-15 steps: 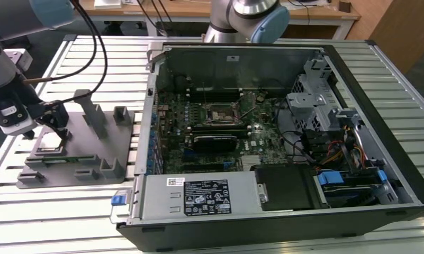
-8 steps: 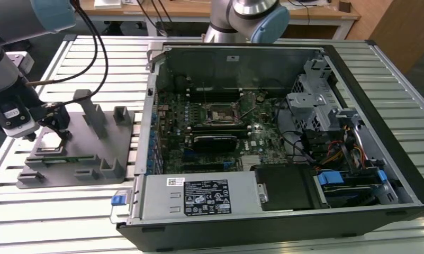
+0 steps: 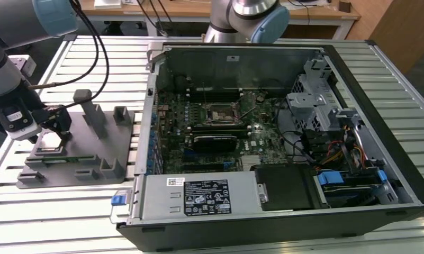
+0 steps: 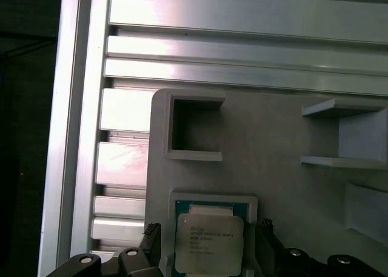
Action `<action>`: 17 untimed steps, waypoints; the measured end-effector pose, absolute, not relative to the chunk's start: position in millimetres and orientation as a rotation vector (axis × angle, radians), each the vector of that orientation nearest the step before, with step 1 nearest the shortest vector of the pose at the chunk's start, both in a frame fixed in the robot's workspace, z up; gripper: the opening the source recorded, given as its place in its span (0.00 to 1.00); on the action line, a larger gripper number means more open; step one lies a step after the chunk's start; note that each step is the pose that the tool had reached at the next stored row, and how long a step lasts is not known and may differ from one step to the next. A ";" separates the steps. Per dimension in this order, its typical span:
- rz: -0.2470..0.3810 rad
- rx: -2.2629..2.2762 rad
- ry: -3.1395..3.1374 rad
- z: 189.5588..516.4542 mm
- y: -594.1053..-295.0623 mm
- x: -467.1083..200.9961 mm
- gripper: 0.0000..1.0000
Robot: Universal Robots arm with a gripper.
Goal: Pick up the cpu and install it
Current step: 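Pick up the cpu and move it towards the insertion slot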
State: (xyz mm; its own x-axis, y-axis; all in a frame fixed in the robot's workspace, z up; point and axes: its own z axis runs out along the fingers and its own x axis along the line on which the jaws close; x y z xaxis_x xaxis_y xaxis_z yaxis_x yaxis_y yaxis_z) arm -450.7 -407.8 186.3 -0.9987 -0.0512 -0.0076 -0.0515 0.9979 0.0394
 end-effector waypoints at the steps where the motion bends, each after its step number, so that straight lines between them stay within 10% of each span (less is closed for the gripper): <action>1: 0.062 -0.081 3.134 186.1 -407.8 -450.7 0.71; 17: 0.057 -0.078 3.134 183.7 -408.5 -450.6 0.56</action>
